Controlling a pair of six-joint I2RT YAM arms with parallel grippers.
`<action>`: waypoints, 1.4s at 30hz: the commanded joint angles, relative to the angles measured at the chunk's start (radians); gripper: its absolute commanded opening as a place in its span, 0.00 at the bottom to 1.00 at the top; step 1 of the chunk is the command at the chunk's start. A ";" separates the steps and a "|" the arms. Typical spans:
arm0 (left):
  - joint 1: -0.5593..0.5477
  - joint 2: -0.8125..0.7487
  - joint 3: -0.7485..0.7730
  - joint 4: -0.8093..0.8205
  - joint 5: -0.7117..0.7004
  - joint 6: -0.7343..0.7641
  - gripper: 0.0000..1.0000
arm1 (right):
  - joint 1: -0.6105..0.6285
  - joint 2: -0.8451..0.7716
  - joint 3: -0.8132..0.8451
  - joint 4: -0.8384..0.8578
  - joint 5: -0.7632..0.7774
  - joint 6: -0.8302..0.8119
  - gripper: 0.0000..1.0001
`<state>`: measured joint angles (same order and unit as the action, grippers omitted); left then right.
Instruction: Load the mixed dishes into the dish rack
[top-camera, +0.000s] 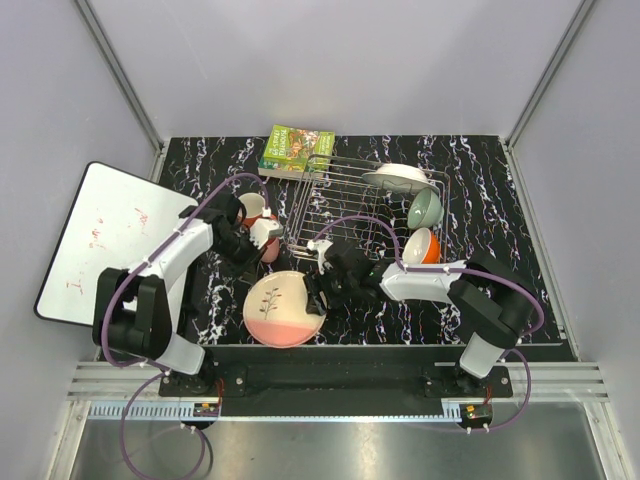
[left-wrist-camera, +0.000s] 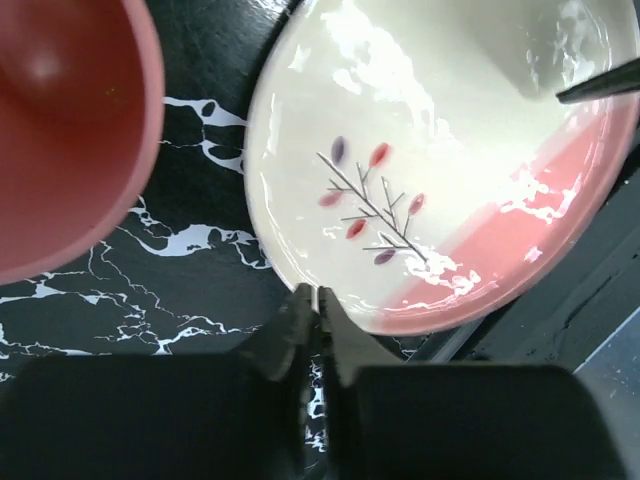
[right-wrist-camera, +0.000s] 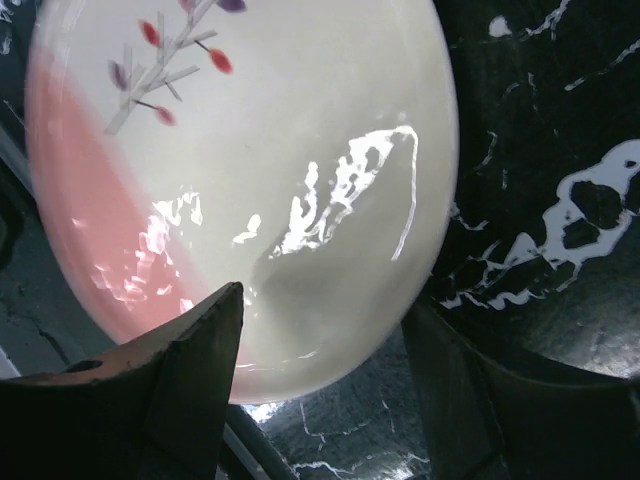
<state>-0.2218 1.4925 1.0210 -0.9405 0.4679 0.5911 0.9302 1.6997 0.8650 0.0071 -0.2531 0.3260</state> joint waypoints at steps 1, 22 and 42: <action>-0.005 -0.018 -0.002 -0.024 0.061 0.004 0.04 | -0.007 0.001 0.009 0.056 -0.034 -0.028 0.72; 0.015 -0.009 -0.147 0.084 -0.061 0.015 0.57 | -0.067 0.057 0.015 0.073 -0.112 -0.001 0.38; 0.053 0.064 -0.127 0.112 -0.038 0.027 0.73 | -0.065 -0.095 -0.052 0.100 -0.089 -0.061 0.00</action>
<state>-0.1890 1.5646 0.8707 -0.8570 0.4305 0.5934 0.8612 1.7065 0.8310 0.0711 -0.3351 0.3111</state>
